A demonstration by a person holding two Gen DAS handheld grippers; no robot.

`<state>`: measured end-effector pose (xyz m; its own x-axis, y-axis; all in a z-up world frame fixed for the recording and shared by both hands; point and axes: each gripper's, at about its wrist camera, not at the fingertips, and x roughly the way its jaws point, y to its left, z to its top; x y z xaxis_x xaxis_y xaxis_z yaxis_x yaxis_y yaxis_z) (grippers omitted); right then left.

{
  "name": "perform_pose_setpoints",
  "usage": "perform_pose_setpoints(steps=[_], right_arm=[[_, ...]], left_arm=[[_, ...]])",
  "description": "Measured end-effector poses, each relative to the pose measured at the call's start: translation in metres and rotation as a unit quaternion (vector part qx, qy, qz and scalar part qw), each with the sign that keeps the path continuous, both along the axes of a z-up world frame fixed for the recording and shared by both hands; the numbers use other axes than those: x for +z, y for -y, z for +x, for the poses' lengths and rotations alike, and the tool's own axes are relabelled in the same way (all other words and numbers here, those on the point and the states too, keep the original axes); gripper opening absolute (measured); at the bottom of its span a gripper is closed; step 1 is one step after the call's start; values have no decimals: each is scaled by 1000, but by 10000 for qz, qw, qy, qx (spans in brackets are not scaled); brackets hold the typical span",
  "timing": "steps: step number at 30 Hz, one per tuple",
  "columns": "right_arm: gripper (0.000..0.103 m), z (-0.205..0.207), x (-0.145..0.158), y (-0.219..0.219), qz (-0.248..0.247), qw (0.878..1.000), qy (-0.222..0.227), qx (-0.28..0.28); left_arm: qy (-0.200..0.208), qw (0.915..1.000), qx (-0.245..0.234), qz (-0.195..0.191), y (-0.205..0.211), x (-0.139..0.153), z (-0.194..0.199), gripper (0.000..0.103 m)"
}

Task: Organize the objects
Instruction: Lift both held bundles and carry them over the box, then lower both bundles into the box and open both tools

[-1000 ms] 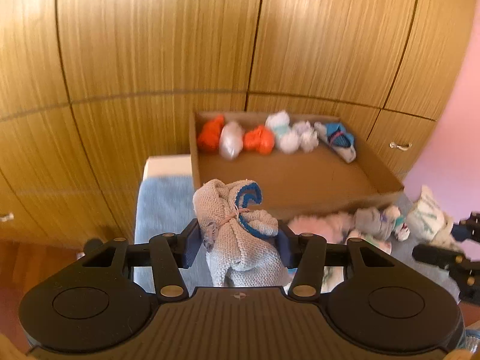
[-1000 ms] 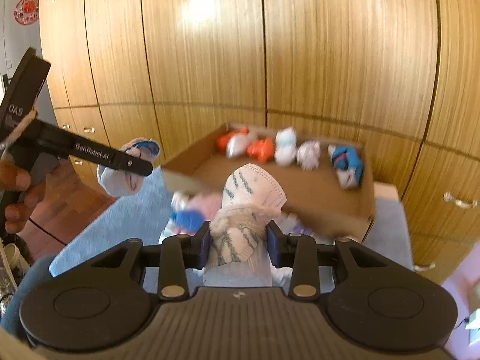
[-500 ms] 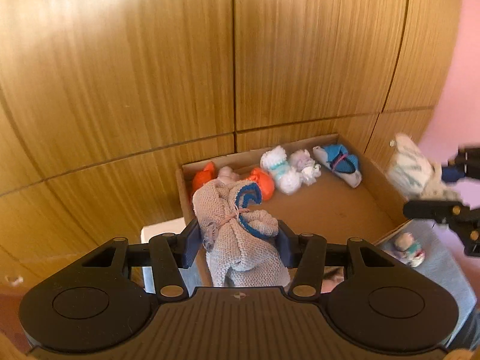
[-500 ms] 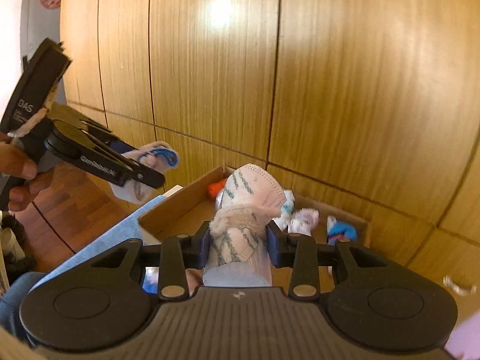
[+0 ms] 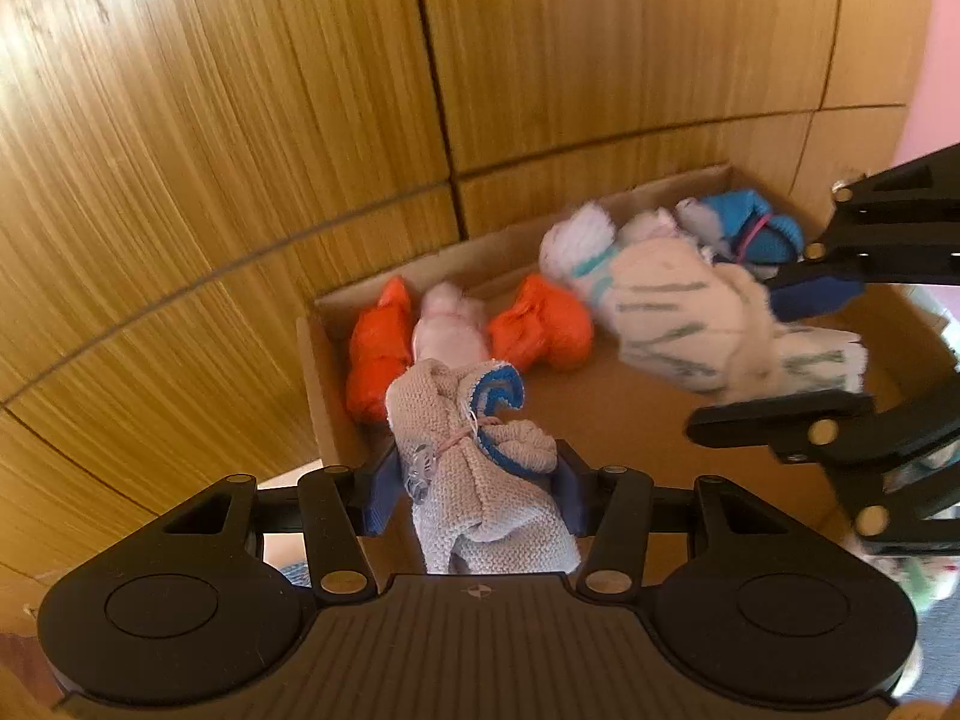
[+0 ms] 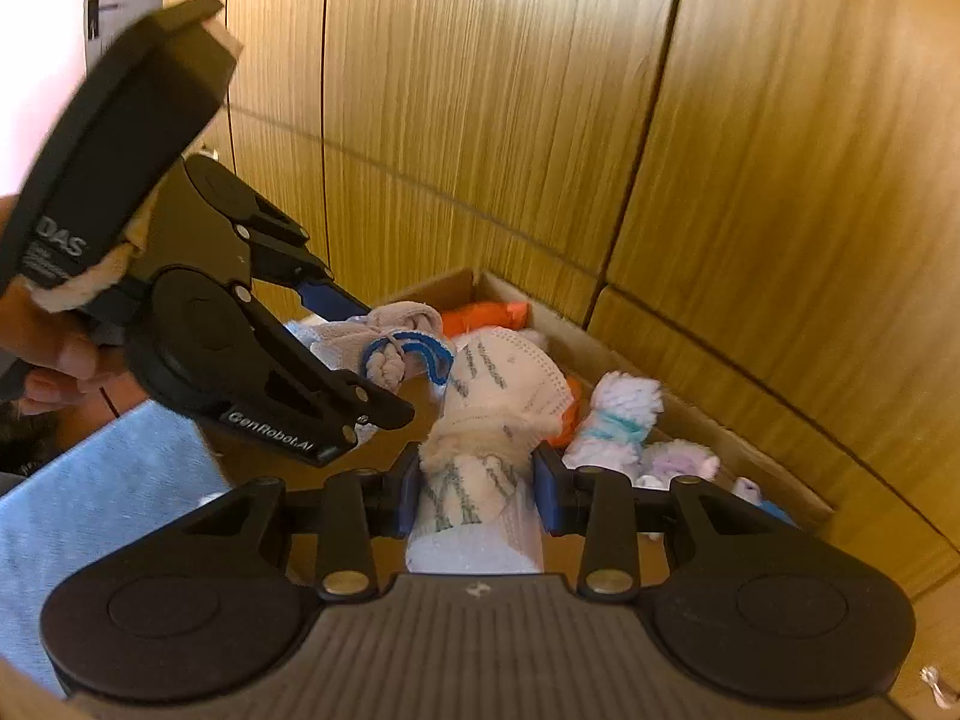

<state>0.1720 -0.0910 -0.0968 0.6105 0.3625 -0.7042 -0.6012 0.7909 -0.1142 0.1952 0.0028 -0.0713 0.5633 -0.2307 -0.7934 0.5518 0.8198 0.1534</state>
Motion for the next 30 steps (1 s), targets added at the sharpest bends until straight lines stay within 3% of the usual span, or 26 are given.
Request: perform_pose_setpoints(steps=[9, 19, 26, 29, 30], right_arm=[[34, 28, -37, -17, -138, 9993, -257, 253], [34, 44, -42, -36, -421, 9972, -395, 480], [35, 45, -40, -34, -563, 9960, -435, 550], [35, 46, -41, -34, -584, 9958, -404, 576], [35, 47, -42, -35, -576, 9958, -407, 584]], left_arm=[[17, 9996, -216, 206, -4, -18, 18, 58], [444, 9952, -516, 700, 1, -21, 9, 61], [418, 9958, -480, 652, -3, -15, 10, 62], [398, 9969, -465, 500, -6, -6, 10, 70], [412, 9972, -463, 424, -7, -2, 9, 78]])
